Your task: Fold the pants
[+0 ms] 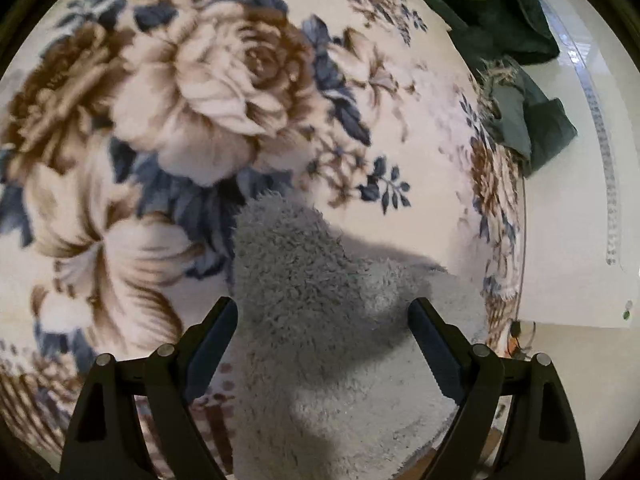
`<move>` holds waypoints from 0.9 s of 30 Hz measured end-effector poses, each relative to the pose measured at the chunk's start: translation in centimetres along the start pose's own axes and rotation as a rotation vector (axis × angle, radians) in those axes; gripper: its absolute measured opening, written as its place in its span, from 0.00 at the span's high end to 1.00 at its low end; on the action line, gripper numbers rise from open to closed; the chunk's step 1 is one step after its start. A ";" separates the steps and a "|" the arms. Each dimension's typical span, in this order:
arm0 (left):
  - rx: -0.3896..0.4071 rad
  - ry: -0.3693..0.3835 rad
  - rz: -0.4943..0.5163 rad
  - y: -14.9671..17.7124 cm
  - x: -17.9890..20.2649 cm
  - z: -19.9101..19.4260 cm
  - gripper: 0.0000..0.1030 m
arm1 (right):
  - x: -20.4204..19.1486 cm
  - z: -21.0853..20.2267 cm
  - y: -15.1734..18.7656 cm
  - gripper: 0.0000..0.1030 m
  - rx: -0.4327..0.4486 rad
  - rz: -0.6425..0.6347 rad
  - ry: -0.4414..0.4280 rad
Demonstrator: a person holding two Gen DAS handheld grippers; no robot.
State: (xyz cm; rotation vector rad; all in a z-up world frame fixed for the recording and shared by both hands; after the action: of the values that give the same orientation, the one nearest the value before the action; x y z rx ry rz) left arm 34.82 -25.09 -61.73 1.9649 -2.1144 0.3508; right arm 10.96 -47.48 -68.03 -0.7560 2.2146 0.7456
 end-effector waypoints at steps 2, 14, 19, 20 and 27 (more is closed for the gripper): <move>0.001 0.006 0.032 -0.2 0.2 0.7 0.23 | 0.7 2.7 2.7 0.14 -0.065 0.077 -0.036; 0.052 -0.004 0.160 -1.7 1.0 1.8 0.60 | 0.1 12.8 5.7 0.93 -0.031 0.115 -0.005; 0.040 -0.010 0.154 -3.2 1.2 3.1 0.61 | 2.4 12.3 6.4 1.00 -0.045 0.140 0.080; 0.038 -0.007 0.151 -3.4 1.3 3.1 0.61 | 3.1 12.2 6.5 1.00 -0.047 0.165 0.071; 0.004 -0.012 0.142 -2.4 1.3 0.8 0.52 | 3.9 7.4 5.7 0.66 -0.078 0.071 0.066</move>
State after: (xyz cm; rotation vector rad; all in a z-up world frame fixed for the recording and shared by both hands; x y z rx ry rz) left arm 37.11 -26.77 -62.00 1.8274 -2.2686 0.3702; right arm 7.69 -39.80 -73.80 -0.7538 2.2929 0.8576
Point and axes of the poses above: each gripper's, at about its wrist camera, not at the fingertips, and z roughly the way its jaws point, x to its right, y to its underside, the point moved 5 cm from there along z, roughly the way its jaws point, and after that the axes turned 10 degrees about -y, right-handed, at the moved point
